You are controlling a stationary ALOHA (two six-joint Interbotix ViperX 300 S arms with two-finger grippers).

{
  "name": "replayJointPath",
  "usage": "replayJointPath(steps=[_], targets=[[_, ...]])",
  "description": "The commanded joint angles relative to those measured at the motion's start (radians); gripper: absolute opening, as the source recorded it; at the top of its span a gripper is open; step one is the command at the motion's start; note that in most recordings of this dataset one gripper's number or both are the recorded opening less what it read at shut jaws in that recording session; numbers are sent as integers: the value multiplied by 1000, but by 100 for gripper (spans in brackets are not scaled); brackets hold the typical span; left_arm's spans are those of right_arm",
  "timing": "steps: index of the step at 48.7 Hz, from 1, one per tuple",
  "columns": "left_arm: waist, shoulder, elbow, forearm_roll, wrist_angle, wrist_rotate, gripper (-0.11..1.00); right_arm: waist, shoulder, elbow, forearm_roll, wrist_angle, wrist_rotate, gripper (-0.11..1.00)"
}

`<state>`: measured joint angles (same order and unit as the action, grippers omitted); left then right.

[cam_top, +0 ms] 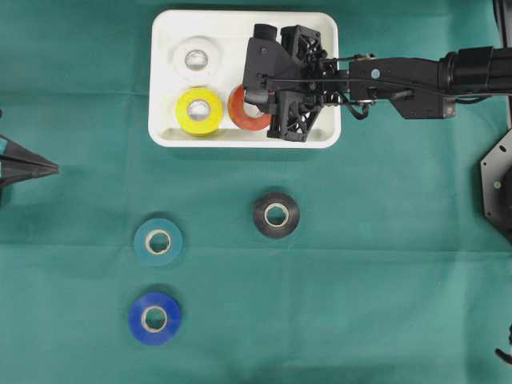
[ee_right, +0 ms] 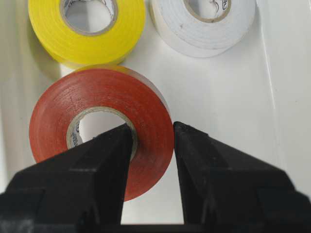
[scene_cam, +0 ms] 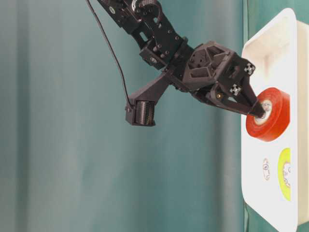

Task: Put the tape into the white case with the right arm.
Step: 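Release the orange-red tape and withdraw the right gripper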

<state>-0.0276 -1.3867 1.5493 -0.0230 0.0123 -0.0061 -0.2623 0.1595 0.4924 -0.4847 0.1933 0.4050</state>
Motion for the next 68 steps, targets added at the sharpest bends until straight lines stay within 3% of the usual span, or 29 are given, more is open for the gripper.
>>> replayJointPath(steps=[1,15,20,27,39,68], targets=[[3,9,-12,0,-5,0,0,0,-18,-23,-2,-8,2,1],[3,9,-12,0,-5,0,0,2,-18,-17,-2,-6,2,3],[3,8,-12,-2,-5,0,0,3,-18,-12,-2,-6,-3,24],[3,8,-12,0,-5,0,0,6,-21,0,-2,-8,-5,63],[3,8,-12,-2,-5,0,0,8,-86,80,-8,-5,-6,57],[5,8,-12,0,-5,0,0,3,-518,512,-6,-118,3,57]])
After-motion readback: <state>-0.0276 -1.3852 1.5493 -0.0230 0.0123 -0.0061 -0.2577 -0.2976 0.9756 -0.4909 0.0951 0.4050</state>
